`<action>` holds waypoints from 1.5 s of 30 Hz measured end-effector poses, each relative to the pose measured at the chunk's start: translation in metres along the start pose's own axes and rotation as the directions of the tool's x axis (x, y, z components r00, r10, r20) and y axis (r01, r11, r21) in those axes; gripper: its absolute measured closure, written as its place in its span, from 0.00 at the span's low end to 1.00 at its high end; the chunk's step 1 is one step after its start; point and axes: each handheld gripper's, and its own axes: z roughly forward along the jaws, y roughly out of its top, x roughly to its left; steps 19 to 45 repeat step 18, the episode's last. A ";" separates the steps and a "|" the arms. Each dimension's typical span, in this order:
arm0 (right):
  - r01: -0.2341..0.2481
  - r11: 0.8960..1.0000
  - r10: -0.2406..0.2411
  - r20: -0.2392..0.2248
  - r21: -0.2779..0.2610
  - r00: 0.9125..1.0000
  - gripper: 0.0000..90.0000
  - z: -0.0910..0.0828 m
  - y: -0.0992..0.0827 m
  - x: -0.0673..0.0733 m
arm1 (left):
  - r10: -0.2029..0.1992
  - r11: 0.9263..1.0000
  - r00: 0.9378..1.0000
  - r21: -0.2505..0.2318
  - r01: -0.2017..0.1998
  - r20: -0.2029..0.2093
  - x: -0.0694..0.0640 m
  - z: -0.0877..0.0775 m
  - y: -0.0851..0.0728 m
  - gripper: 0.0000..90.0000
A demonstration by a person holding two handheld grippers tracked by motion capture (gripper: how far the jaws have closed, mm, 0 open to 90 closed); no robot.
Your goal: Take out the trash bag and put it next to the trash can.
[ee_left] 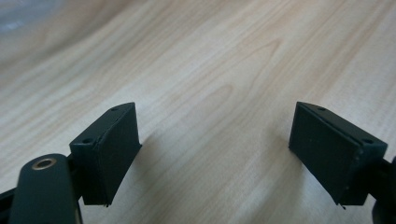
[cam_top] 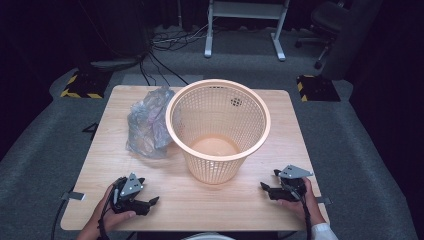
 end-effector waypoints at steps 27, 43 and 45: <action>-0.002 1.000 0.003 -0.040 0.014 0.999 0.23 0.003 0.002 -0.003 | 0.020 1.000 1.000 0.004 -0.020 0.023 0.004 0.000 0.000 0.16; -0.002 1.000 0.003 -0.040 0.014 0.999 0.23 0.003 0.002 -0.003 | 0.020 1.000 1.000 0.004 -0.020 0.023 0.004 0.000 0.000 0.16; -0.002 1.000 0.003 -0.040 0.014 0.999 0.23 0.003 0.002 -0.003 | 0.020 1.000 1.000 0.004 -0.020 0.023 0.004 0.000 0.000 0.16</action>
